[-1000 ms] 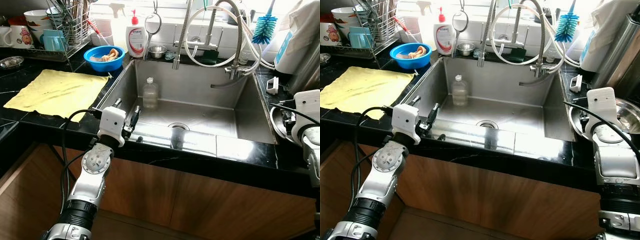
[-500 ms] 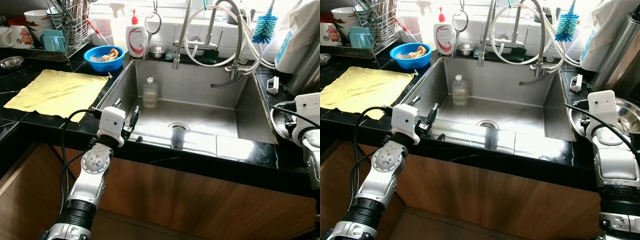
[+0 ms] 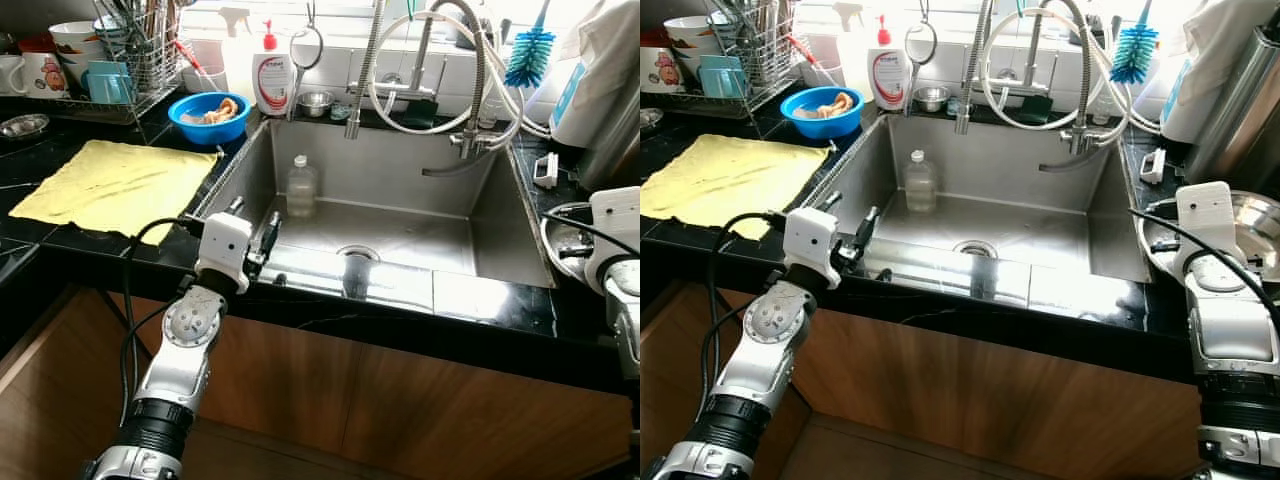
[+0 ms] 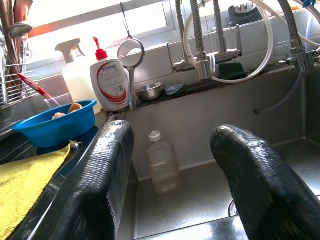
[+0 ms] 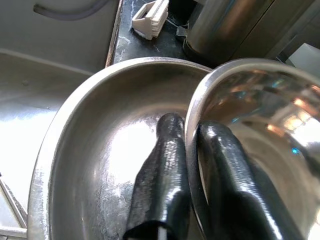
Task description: Kitchen organization
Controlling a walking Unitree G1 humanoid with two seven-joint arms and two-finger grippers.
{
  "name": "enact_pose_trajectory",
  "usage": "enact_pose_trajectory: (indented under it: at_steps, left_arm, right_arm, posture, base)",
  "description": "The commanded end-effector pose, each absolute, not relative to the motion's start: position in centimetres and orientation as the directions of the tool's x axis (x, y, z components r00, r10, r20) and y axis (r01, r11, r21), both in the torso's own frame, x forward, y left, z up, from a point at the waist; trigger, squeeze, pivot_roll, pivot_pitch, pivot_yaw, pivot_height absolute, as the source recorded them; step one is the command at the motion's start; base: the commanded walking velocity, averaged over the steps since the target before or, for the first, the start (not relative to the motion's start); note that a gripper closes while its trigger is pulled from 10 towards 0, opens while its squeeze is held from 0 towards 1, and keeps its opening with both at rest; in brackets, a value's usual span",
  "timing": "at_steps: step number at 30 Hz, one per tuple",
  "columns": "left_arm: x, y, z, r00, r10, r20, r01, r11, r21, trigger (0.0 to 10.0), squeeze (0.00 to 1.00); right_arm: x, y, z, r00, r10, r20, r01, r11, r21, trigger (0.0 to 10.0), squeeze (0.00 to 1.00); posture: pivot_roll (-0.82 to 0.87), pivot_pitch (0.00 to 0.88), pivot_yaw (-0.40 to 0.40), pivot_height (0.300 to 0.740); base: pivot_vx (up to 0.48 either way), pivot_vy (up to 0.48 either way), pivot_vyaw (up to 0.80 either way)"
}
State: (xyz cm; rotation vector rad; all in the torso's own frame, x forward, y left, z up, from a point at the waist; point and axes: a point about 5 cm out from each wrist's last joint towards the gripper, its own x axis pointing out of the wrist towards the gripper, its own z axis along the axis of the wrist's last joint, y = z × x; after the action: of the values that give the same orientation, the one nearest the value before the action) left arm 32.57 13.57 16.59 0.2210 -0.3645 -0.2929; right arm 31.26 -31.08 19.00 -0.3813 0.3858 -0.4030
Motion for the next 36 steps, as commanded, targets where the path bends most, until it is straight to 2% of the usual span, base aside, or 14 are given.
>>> enact_pose_trajectory:
  at_steps: [1, 13, 14, 19, 23, 24, 25, 26, 29, 36]
  left_arm:
    - [32.9, 13.4, 16.7, 0.893, -0.328, 0.308, 0.243, 0.928, 0.282, 10.0, 0.0]
    - [33.1, 13.3, 16.7, 0.896, -0.317, 0.31, 0.236, 0.933, 0.272, 10.0, 0.0]
    - [33.1, 13.3, 16.7, 0.897, -0.315, 0.31, 0.234, 0.934, 0.271, 10.0, 0.0]
    - [33.1, 13.3, 16.6, 0.899, -0.309, 0.311, 0.23, 0.936, 0.265, 10.0, 0.0]
    - [33.0, 13.2, 16.4, 0.9, -0.304, 0.312, 0.226, 0.939, 0.26, 10.0, 0.0]
    - [33.1, 13.4, 16.5, 0.901, -0.298, 0.315, 0.219, 0.94, 0.261, 10.0, 0.0]
    - [33.1, 13.4, 16.5, 0.901, -0.298, 0.315, 0.219, 0.94, 0.261, 10.0, 0.0]
    - [33.1, 13.6, 16.6, 0.902, -0.292, 0.319, 0.212, 0.941, 0.262, 10.0, 0.0]
    - [33.2, 13.8, 16.7, 0.902, -0.286, 0.323, 0.203, 0.942, 0.268, 10.0, 0.0]
    - [33.0, 13.8, 16.6, 0.901, -0.286, 0.325, 0.202, 0.942, 0.27, 10.0, 0.0]
  right_arm:
    - [31.5, -31.0, 19.5, 0.855, -0.443, -0.27, 0.311, 0.854, -0.416, 0.0, 0.0]
    - [32.0, -29.9, 22.9, 0.896, -0.424, -0.132, 0.317, 0.819, -0.479, 0.0, 0.0]
    - [32.2, -29.7, 23.8, 0.902, -0.421, -0.092, 0.321, 0.798, -0.509, 10.0, 0.0]
    - [32.6, -28.4, 25.7, 0.934, -0.357, -0.005, 0.296, 0.781, -0.55, 10.0, 0.0]
    - [33.5, -25.6, 26.8, 0.985, -0.145, 0.091, 0.17, 0.795, -0.582, 10.0, 0.0]
    - [33.8, -24.2, 26.5, 0.996, -0.036, 0.085, 0.079, 0.815, -0.574, 10.0, 0.0]
    - [33.8, -24.2, 26.5, 0.996, -0.036, 0.085, 0.079, 0.815, -0.574, 10.0, 0.0]
    - [33.9, -23.0, 26.0, 0.996, 0.056, 0.067, -0.01, 0.835, -0.551, 10.0, 0.0]
    - [34.1, -21.4, 25.0, 0.986, 0.157, 0.056, -0.104, 0.843, -0.528, 10.0, 0.0]
    - [34.8, -20.5, 22.4, 0.957, 0.287, 0.035, -0.26, 0.908, -0.328, 10.0, 0.0]
  posture:
    - [0.0, 0.0, 0.008, 0.74]
    - [0.0, 0.0, 0.002, 0.74]
    - [0.0, 0.0, 0.0, 0.74]
    - [0.0, 0.0, -0.007, 0.74]
    - [-0.01, 0.0, -0.01, 0.74]
    - [0.0, 0.0, -0.012, 0.74]
    - [0.0, 0.0, -0.012, 0.74]
    - [0.0, 0.0, -0.014, 0.74]
    - [0.01, 0.0, -0.015, 0.74]
    - [0.01, 0.0, -0.018, 0.74]
  base:
    - [0.0, 0.0, 0.0]
    - [0.0, 0.0, 0.0]
    - [0.0, 0.0, 0.0]
    - [0.0, 0.0, 0.0]
    - [0.0, 0.0, 0.0]
    - [0.0, 0.0, 0.0]
    - [0.0, 0.0, 0.0]
    - [0.0, 0.0, 0.0]
    - [0.0, 0.0, 0.0]
    - [0.0, 0.0, 0.0]
